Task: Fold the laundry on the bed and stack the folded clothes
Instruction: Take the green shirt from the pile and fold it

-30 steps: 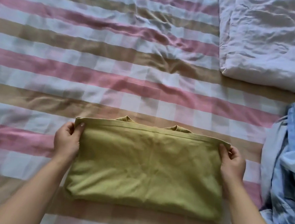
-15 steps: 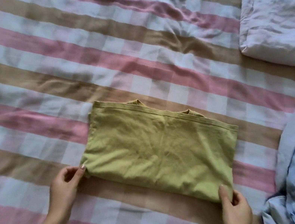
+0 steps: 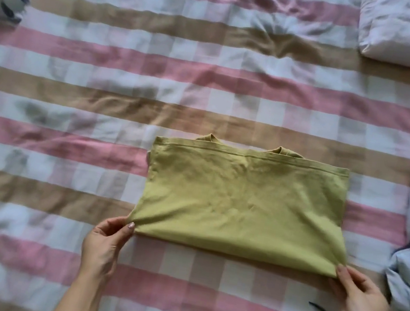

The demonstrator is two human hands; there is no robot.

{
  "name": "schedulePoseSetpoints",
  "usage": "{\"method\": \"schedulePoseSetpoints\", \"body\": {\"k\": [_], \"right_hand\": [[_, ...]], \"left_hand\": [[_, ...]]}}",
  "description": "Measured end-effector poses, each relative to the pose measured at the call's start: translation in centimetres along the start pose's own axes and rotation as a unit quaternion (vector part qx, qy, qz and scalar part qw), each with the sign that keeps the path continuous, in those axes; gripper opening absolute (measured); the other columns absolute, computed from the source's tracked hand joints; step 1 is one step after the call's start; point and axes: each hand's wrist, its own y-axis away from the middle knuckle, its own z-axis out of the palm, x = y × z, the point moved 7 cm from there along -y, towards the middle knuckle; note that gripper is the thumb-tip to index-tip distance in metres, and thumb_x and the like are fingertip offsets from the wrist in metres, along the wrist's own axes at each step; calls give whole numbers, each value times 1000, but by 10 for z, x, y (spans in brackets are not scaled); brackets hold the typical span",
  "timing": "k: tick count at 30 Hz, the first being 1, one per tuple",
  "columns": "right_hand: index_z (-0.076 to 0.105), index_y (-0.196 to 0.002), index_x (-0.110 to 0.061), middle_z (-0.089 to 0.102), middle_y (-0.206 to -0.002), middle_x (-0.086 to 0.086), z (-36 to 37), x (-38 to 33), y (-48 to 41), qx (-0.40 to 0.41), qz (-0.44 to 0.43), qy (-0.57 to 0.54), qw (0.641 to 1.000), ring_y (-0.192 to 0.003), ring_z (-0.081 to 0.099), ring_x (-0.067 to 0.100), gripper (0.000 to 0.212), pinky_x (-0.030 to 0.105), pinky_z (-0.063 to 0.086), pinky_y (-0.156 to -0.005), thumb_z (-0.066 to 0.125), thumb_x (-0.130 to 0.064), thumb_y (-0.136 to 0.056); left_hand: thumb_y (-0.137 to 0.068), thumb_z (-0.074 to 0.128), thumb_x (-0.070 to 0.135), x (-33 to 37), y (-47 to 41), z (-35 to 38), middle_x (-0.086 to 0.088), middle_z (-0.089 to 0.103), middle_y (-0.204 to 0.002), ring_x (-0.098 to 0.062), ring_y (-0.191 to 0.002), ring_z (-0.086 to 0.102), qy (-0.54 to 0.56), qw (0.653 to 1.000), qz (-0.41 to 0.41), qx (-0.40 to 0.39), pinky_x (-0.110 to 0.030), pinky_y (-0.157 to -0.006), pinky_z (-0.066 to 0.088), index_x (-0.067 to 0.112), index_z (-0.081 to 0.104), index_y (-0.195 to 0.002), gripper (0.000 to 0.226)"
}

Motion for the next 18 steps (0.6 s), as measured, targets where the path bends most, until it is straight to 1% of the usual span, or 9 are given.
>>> {"method": "schedulePoseSetpoints", "body": {"k": [3,5,6,7,9,11,13,15,18], "right_hand": [[58,-75,-13,64,-48,-11,-17,25,9,7,10,55,998,-42,57,-1,20,11,51,-49,59,4,-84],[59,-78,-9,66,-57,2,-24,35,17,20,5,91,996,-43,57,0,16,10,50,-46,59,6,-84],[62,-83,-5,67,-69,12,-25,34,21,25,-21,135,990,-49,59,0,11,7,48,-49,60,5,-84],[64,-91,-2,66,-83,19,-24,27,25,36,-67,190,979,-60,61,2,10,6,47,-57,61,4,-83],[64,-101,0,62,-99,23,-14,4,36,43,-193,287,937,-87,58,24,22,24,45,-80,64,5,-80],[65,-99,3,62,-99,22,4,-15,51,32,-293,324,899,-97,54,34,25,36,38,-90,65,11,-75],[67,-95,3,63,-97,21,17,-25,59,20,-331,329,884,-97,55,36,24,36,35,-91,66,14,-72],[67,-94,2,63,-97,19,18,-25,55,31,-315,319,893,-97,55,36,25,38,35,-91,67,13,-72],[66,-101,2,61,-100,22,3,-8,41,69,-228,309,921,-99,52,39,30,42,35,-92,69,8,-72]], "left_hand": [[-78,56,-20,-11,11,-23,2,69,-62,-2,-56,63,-82,997,-1,4,-11,-61,53,7,59,-77,27],[-76,58,-20,-16,21,-28,-13,68,-81,-9,-67,65,-163,986,16,17,-8,-62,51,4,61,-84,25],[-75,60,-20,-12,27,-26,-20,65,-94,-20,-80,65,-219,974,52,35,-10,-69,50,1,61,-92,26],[-73,63,-18,-3,35,-18,-23,62,-104,-31,-94,61,-290,949,107,56,-17,-80,48,-1,61,-100,32],[-70,66,-14,21,57,16,-25,58,-108,-38,-107,50,-401,877,254,79,-34,-96,36,-3,61,-104,36],[-71,61,-6,32,85,73,-18,58,-104,-29,-104,50,-408,839,359,14,-35,-95,33,-2,63,-99,28],[-72,57,-8,29,110,137,-11,58,-99,-26,-96,55,-369,842,384,-91,-41,-89,43,0,64,-95,25],[-74,59,-14,17,129,198,-6,56,-97,-26,-91,57,-354,843,365,-179,-43,-81,50,1,63,-94,26],[-79,59,-5,-10,148,274,-6,55,-99,-24,-89,57,-385,819,337,-259,-40,-83,49,4,62,-100,23]]}}
